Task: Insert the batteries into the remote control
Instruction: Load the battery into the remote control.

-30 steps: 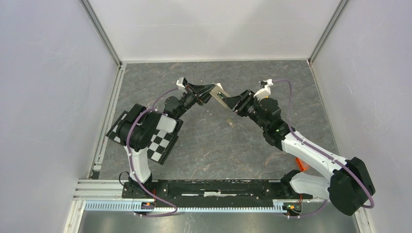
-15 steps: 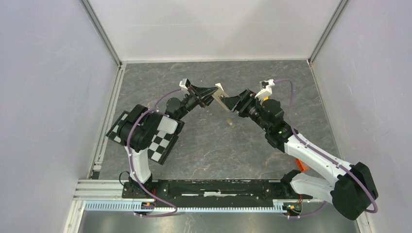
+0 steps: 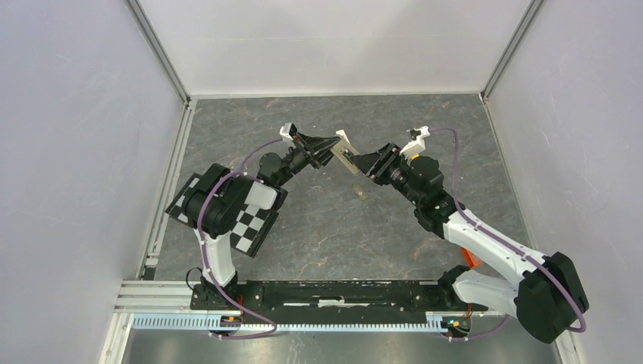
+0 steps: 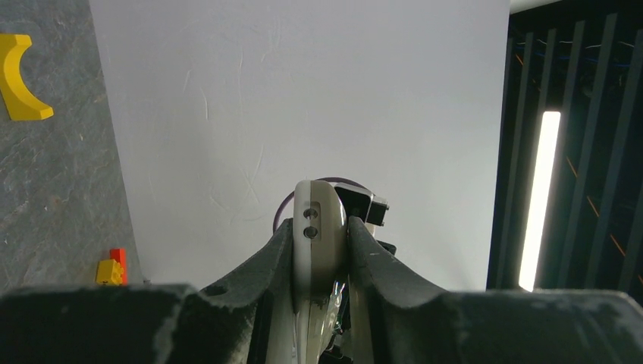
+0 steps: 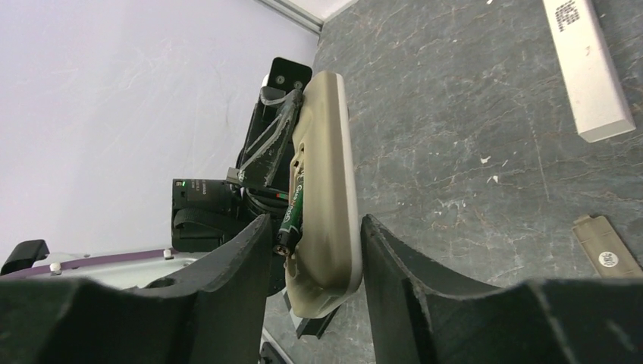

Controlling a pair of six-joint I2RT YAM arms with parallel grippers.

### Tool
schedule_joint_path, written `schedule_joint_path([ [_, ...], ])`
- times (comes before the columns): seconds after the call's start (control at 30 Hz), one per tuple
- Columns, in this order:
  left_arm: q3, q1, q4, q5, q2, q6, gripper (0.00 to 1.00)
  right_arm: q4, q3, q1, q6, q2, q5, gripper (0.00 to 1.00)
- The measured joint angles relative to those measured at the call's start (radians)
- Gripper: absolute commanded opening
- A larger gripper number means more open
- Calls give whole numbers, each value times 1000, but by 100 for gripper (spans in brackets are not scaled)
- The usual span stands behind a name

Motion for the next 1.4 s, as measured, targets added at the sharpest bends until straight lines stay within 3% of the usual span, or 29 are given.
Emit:
schedule_joint_path([
  [0.17, -7, 2, 0, 3, -1, 9, 2, 16, 0, -2, 16, 21, -18, 39],
  [0.37, -15, 9, -6, 1, -2, 25, 2, 34, 2, -8, 34, 54, -40, 36],
  [0.7, -17, 13, -38, 3, -24, 56, 2, 17, 21, -12, 5, 79, -64, 54],
  [0.93, -17, 2, -36, 20, -34, 63, 2, -7, 20, -10, -20, 74, -68, 75],
  [1.13, -17, 2, -36, 20, -34, 63, 2, 8, -7, -25, -23, 17, -69, 77],
  [1.4, -17, 2, -36, 20, -34, 63, 2, 73, -66, -60, 36, -11, -93, 67],
])
